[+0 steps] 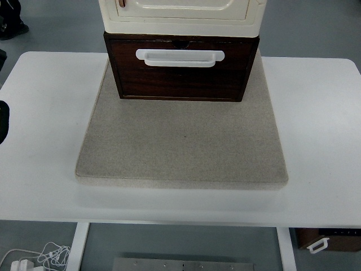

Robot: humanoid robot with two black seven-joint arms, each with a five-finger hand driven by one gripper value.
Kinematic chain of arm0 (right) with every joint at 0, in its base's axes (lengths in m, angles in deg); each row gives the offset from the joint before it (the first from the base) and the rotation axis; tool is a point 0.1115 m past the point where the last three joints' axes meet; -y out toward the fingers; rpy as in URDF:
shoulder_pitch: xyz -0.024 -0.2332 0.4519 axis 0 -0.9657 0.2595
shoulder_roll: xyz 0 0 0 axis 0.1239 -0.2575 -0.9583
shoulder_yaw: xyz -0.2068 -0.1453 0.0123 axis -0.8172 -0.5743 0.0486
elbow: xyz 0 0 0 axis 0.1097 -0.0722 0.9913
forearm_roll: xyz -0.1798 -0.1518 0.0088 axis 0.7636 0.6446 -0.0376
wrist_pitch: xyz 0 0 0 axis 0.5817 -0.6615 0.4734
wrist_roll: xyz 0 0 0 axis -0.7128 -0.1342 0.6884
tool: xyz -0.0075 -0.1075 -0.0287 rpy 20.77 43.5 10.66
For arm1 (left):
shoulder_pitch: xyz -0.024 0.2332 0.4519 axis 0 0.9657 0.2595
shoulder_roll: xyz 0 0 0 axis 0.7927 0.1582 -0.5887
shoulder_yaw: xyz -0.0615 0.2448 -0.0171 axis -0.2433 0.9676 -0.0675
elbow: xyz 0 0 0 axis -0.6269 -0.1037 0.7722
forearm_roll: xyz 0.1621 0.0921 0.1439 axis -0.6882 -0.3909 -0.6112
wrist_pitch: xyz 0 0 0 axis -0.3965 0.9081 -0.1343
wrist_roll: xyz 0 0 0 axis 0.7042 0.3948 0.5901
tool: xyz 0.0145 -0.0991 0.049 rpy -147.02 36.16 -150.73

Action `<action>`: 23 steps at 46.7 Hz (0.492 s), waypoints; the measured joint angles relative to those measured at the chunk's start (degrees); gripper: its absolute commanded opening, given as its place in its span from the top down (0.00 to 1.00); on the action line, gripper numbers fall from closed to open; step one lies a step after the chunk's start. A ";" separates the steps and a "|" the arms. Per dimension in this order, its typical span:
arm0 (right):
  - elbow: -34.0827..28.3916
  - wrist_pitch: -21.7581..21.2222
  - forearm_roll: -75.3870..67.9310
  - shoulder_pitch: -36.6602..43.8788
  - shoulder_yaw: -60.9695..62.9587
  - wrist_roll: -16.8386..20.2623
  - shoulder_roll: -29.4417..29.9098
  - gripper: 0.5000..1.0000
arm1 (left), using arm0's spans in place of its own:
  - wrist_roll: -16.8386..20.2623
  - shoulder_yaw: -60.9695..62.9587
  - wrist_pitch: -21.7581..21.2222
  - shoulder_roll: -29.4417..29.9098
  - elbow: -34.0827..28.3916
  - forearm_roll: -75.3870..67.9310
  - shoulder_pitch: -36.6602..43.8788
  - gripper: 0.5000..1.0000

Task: Close drawer under combined cabinet

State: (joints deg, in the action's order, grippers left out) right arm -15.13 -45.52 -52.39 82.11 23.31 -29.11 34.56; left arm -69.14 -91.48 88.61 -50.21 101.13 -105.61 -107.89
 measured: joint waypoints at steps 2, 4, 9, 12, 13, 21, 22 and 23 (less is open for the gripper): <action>0.00 0.00 0.00 -0.02 0.03 0.00 0.00 0.10 | 0.25 -0.01 -0.02 -0.66 -0.18 0.70 0.83 0.00; 0.00 0.00 0.00 -0.03 0.03 0.00 0.00 0.10 | 0.33 0.00 0.00 -1.25 -0.23 1.51 2.03 0.00; 0.00 0.03 0.00 -0.02 0.04 0.01 0.00 0.10 | 0.51 0.01 0.59 -2.54 -0.25 3.61 4.32 0.00; 0.00 0.04 0.00 -0.02 -0.04 0.01 0.00 0.10 | 0.60 -0.04 0.98 -2.90 -0.26 5.29 5.36 0.00; 0.00 0.04 0.00 -0.02 -0.06 0.01 0.00 0.10 | 0.61 -0.04 1.15 -2.95 -0.26 5.92 5.70 0.00; 0.00 0.07 0.00 -0.03 -0.06 0.01 0.00 0.10 | 0.62 -0.02 4.86 -4.27 -0.41 10.26 8.43 0.00; 0.00 0.08 0.00 -0.02 -0.04 0.00 0.00 0.10 | 0.62 -0.02 5.29 -4.45 -0.41 10.37 8.84 0.00; 0.00 0.08 0.00 -0.01 -0.03 0.00 0.00 0.10 | 0.62 -0.03 5.69 -4.58 -0.41 10.53 9.34 0.00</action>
State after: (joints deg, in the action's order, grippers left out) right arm -15.13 -45.44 -52.39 82.10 23.28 -29.10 34.56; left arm -68.52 -91.50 94.31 -54.78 100.72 -95.08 -98.55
